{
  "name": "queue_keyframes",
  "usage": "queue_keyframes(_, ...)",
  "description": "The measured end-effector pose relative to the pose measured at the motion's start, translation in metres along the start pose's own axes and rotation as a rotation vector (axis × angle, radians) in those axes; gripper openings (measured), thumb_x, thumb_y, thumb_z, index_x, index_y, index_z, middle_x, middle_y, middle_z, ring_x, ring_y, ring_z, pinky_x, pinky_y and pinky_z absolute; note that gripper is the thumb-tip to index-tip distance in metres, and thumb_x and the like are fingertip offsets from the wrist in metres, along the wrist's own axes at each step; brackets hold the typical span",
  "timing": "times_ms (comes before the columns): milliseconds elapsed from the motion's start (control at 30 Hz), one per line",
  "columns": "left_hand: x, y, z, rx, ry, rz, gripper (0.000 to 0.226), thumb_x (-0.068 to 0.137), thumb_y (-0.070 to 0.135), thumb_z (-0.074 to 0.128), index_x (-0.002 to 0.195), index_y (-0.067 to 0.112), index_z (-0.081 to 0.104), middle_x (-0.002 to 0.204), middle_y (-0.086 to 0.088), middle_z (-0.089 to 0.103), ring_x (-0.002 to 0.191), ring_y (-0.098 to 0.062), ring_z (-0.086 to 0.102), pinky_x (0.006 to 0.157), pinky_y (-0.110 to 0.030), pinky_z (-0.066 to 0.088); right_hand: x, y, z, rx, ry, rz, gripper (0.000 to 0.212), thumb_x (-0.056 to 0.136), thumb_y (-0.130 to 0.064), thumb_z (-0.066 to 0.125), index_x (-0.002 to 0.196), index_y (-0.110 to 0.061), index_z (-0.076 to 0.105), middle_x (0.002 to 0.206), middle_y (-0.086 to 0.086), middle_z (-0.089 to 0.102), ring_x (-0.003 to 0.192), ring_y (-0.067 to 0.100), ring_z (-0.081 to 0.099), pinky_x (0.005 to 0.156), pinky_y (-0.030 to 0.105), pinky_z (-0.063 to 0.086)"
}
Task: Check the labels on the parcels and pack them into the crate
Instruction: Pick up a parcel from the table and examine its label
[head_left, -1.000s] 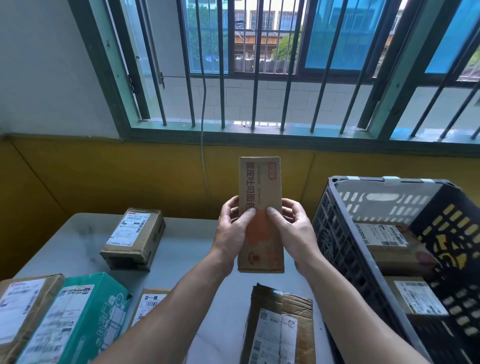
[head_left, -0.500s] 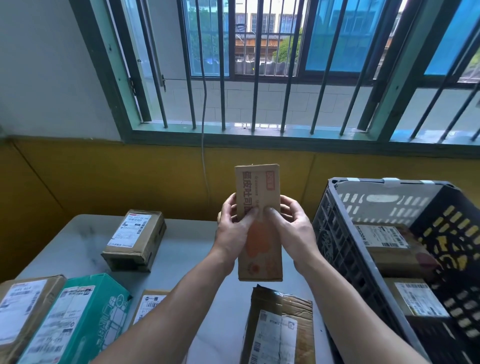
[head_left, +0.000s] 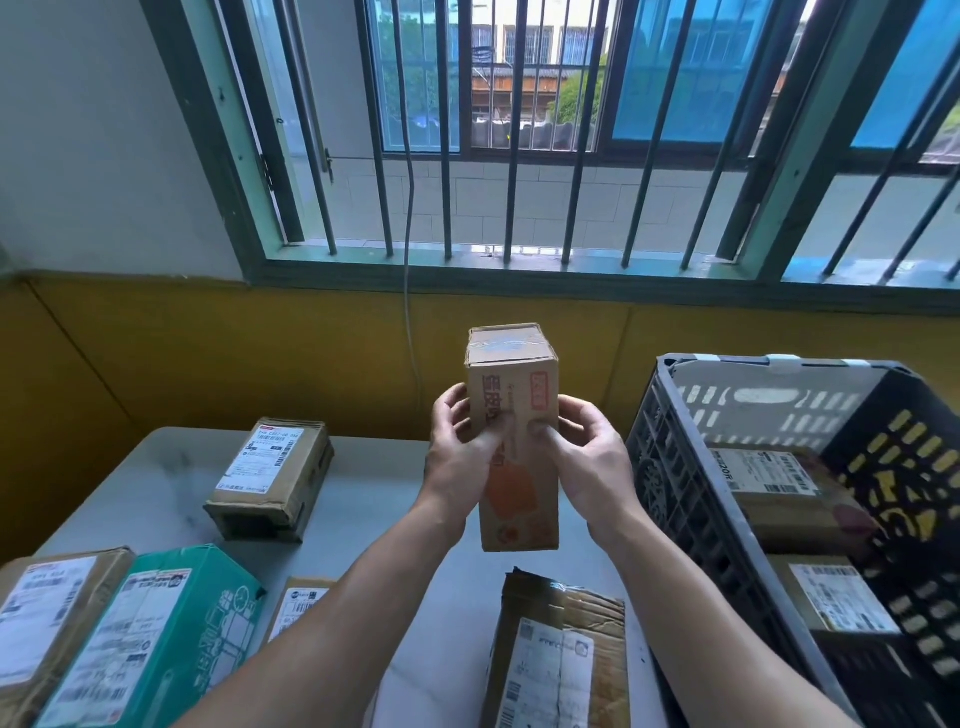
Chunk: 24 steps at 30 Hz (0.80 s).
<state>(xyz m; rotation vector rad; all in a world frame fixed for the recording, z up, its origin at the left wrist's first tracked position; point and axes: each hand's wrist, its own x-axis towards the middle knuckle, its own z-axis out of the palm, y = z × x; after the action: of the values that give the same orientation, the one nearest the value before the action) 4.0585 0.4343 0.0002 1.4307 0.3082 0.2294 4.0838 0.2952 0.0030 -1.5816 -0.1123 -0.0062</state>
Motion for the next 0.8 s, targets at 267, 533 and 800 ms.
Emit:
queue_keyframes(267,-0.006,0.009,0.002,-0.044,0.009,0.001,0.070,0.076,0.070,0.057,0.136,0.035,0.045,0.123,0.004,0.070,0.116,-0.015,0.064,0.079,-0.028,0.052,0.002,0.003,-0.001,0.026,-0.037,0.013,0.037,0.093,-0.014,0.071,0.125,-0.031,0.065,0.117,-0.010,0.073,0.111,0.008,0.067,0.076,0.025,0.061)
queue_keyframes(533,-0.003,0.006,0.001,-0.066,0.023,-0.059,0.041,0.102,0.049,0.050,0.135,0.026,0.045,0.124,-0.006,0.069,0.105,-0.013,0.065,0.065,-0.018,0.051,-0.006,-0.004,0.004,0.015,-0.074,0.041,0.038,0.079,-0.055,0.071,0.111,-0.039,0.061,0.099,-0.020,0.073,0.089,-0.009,0.068,0.064,0.011,0.054)
queue_keyframes(800,-0.005,0.007,0.001,-0.111,-0.005,-0.003,0.066,0.077,0.043,0.055,0.140,0.029,0.042,0.124,-0.004,0.067,0.092,-0.002,0.068,0.057,-0.010,0.051,-0.002,-0.005,0.005,-0.025,-0.030,0.064,0.032,0.095,-0.055,0.056,0.114,-0.030,0.061,0.109,-0.006,0.070,0.104,0.011,0.066,0.065,0.016,0.051)
